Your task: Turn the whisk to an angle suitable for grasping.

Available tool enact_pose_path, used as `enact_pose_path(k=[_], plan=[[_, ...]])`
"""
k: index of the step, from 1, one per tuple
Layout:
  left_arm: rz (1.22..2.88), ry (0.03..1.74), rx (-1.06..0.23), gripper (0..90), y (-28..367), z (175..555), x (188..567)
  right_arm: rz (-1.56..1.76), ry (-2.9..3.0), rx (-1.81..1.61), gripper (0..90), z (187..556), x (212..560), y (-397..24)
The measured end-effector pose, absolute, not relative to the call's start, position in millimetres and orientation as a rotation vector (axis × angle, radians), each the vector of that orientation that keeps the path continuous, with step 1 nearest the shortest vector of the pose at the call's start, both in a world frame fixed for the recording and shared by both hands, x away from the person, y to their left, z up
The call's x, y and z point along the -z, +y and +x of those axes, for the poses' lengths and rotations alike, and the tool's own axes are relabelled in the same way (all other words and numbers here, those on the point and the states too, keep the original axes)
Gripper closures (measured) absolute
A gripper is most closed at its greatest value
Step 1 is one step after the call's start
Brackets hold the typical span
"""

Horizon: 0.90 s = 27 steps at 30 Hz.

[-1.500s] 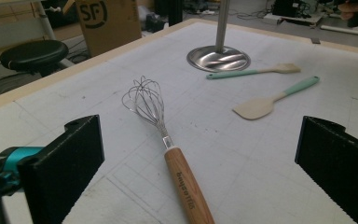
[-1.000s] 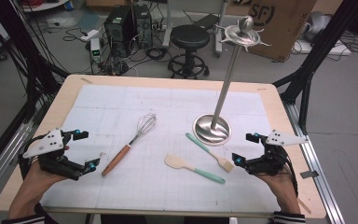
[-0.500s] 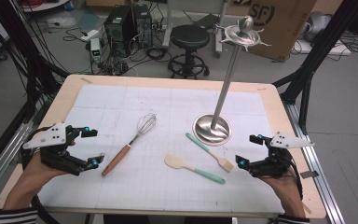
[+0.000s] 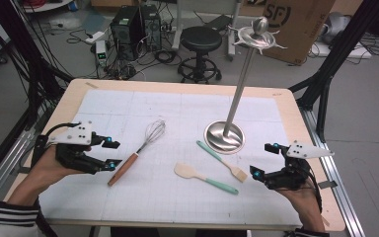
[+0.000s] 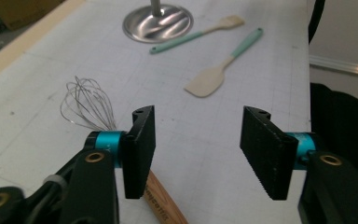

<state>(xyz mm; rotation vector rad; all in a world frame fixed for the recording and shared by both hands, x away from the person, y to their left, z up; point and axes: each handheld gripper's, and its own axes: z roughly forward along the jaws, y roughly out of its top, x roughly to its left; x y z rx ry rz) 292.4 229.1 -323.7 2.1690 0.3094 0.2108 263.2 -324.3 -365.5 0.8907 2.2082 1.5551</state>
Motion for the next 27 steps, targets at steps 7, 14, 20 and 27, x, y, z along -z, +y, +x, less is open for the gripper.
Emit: enact_pose_path(k=[7,14,20,27], plan=[[2.226,0.315,-0.125,67.4,220,299,326,0.880,2.206,-1.560,0.0,264,365,-324],[2.357,0.280,-0.075,81.3,201,298,332,0.873,2.220,-1.559,0.0,265,364,-322],[2.447,0.272,-0.074,89.6,194,300,340,0.847,2.259,-1.550,0.1,266,364,-317],[2.514,0.289,-0.042,89.6,188,305,352,0.837,2.277,-1.524,0.0,269,366,-313]])
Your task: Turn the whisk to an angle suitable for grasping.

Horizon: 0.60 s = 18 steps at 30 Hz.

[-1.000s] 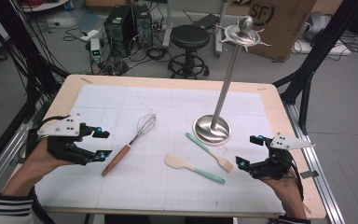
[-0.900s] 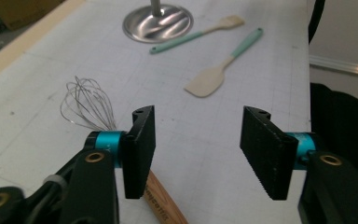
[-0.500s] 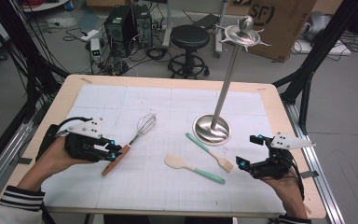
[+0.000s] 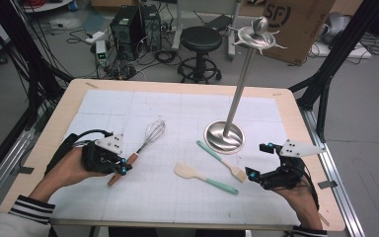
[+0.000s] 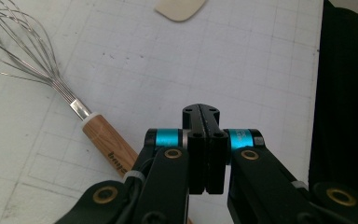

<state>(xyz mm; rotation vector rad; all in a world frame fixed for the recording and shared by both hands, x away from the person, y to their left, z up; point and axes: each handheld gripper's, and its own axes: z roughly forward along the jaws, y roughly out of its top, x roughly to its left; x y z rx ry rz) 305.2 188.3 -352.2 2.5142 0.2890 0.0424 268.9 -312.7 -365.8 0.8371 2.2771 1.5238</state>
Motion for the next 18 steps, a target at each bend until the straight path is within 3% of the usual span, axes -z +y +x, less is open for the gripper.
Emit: enact_pose_path(k=[18], plan=[[2.659,0.355,0.029,89.7,184,319,397,0.851,2.289,-1.512,0.0,271,370,-313]])
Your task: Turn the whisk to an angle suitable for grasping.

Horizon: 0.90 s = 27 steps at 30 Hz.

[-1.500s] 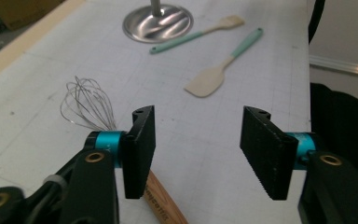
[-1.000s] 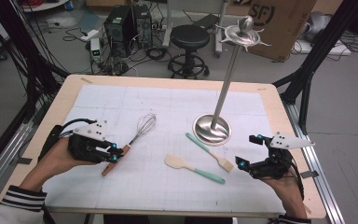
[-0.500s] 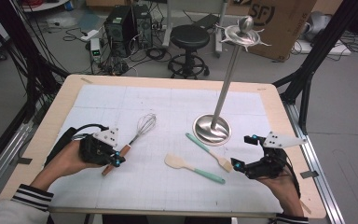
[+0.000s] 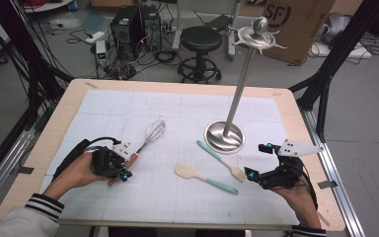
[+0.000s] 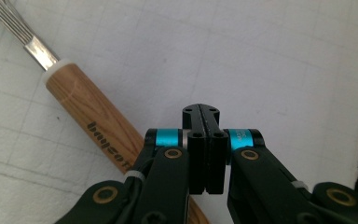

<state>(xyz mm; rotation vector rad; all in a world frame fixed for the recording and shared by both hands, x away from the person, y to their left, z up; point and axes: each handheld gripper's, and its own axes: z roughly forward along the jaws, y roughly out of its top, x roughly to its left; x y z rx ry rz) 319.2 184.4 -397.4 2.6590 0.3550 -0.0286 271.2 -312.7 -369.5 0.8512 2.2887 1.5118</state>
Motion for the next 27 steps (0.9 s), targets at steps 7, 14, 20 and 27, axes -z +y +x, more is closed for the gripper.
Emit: enact_pose_path(k=[7,14,20,27], plan=[[2.709,0.391,0.031,89.7,193,323,406,0.860,2.277,-1.509,0.1,270,368,-315],[2.729,0.453,-0.008,89.7,207,329,408,0.859,2.282,-1.505,0.0,270,369,-314],[2.726,0.540,-0.037,89.7,226,337,409,0.856,2.285,-1.508,0.0,270,369,-313],[2.706,0.655,-0.078,89.8,241,347,410,0.853,2.293,-1.504,0.0,271,369,-311]])
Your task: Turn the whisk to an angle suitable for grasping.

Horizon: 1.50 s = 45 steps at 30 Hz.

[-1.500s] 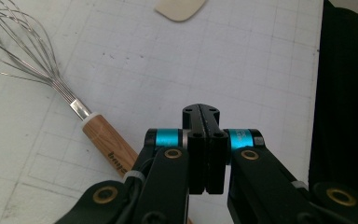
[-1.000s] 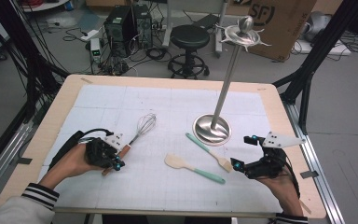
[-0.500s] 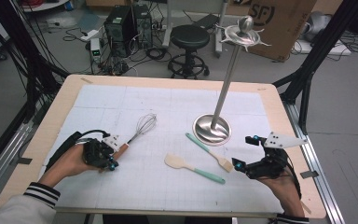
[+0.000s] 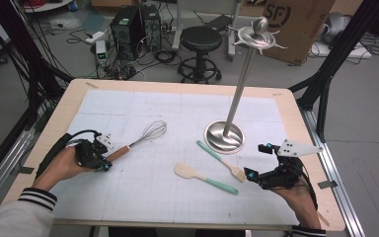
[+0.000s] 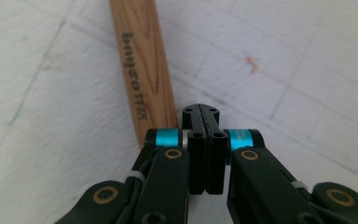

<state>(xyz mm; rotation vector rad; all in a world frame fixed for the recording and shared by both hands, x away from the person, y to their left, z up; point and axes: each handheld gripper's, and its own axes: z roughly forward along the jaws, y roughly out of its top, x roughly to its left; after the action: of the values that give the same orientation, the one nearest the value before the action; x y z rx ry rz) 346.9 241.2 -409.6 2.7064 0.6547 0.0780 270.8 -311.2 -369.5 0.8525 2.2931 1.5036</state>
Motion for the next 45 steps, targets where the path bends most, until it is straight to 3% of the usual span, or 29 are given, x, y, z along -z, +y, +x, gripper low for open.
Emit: enact_pose_path(k=[5,13,14,15,16,17,18,21,22,24,25,27,34,45], plan=[[2.670,0.663,-0.099,89.6,250,347,403,0.855,2.289,-1.503,0.0,270,369,-313],[2.570,0.632,-0.197,71.4,258,338,385,0.854,2.289,-1.495,0.1,270,369,-312],[2.559,0.630,-0.214,67.1,259,338,382,0.854,2.290,-1.493,0.0,270,369,-312],[2.544,0.636,-0.218,53.2,259,336,380,0.852,2.289,-1.495,0.0,270,369,-312],[2.541,0.633,-0.237,53.2,259,335,378,0.852,2.289,-1.495,0.0,270,369,-312],[2.528,0.636,-0.252,42.6,259,333,376,0.847,2.290,-1.494,0.0,270,369,-312],[2.518,0.635,-0.257,42.6,259,332,373,0.847,2.290,-1.494,0.0,270,369,-312],[2.503,0.623,-0.274,30.4,258,330,364,0.852,2.288,-1.496,0.0,270,368,-313],[2.502,0.613,-0.283,22.6,258,330,361,0.853,2.287,-1.499,0.0,270,367,-313],[2.483,0.588,-0.280,18.7,257,330,355,0.851,2.281,-1.502,0.0,270,367,-313],[2.476,0.580,-0.281,9.1,257,330,351,0.847,2.284,-1.496,0.1,270,367,-313],[2.438,0.551,-0.285,1.8,257,330,345,0.848,2.290,-1.479,0.0,270,367,-312],[2.279,0.483,-0.267,1.6,258,327,323,0.824,2.298,-1.491,0.0,270,366,-310],[2.216,0.499,-0.283,1.6,257,338,312,0.826,2.303,-1.492,0.0,271,368,-309]])
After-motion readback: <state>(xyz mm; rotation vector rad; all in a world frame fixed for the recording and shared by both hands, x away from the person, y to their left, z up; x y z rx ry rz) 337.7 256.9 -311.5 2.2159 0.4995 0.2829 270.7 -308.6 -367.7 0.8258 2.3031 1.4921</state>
